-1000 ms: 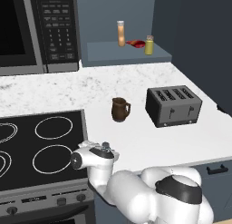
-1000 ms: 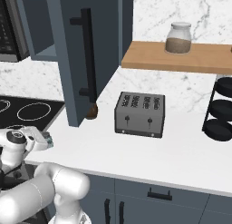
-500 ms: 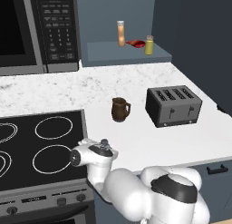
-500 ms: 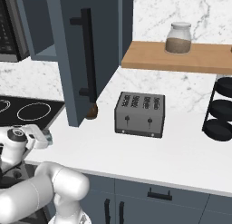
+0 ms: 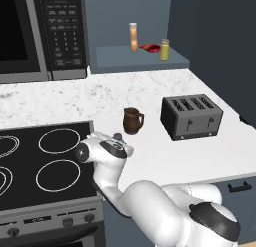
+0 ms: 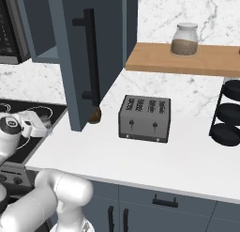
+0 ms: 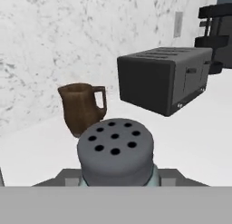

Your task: Put the shaker and condiment bottle from the counter next to their counterparts in the cabinet.

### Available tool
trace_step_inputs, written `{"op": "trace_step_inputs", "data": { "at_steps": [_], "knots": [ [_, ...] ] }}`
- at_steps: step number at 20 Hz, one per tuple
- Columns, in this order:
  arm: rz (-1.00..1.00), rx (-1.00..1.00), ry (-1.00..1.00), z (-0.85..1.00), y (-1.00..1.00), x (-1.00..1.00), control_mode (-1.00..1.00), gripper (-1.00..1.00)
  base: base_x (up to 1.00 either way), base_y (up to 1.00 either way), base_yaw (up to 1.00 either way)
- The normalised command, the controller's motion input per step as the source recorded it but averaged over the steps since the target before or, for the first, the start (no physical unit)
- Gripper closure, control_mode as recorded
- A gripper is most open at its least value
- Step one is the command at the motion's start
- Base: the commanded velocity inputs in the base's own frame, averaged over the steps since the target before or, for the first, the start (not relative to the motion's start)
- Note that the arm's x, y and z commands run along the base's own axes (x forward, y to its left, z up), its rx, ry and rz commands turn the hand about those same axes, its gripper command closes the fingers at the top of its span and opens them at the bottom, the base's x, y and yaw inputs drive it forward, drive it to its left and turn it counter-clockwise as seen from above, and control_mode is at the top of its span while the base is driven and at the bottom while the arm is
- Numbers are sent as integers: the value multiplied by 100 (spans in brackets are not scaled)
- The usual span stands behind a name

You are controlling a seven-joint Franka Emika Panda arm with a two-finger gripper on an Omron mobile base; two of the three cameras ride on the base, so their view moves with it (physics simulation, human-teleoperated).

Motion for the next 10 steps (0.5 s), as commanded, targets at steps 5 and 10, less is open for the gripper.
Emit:
{"op": "trace_step_inputs", "data": {
  "at_steps": [5,10],
  "knots": [
    [8,0,-8,100,-17,0,-100,100,0,0,0],
    [15,-4,-21,100,-1,-4,-100,100,0,0,0]
  ]
}}
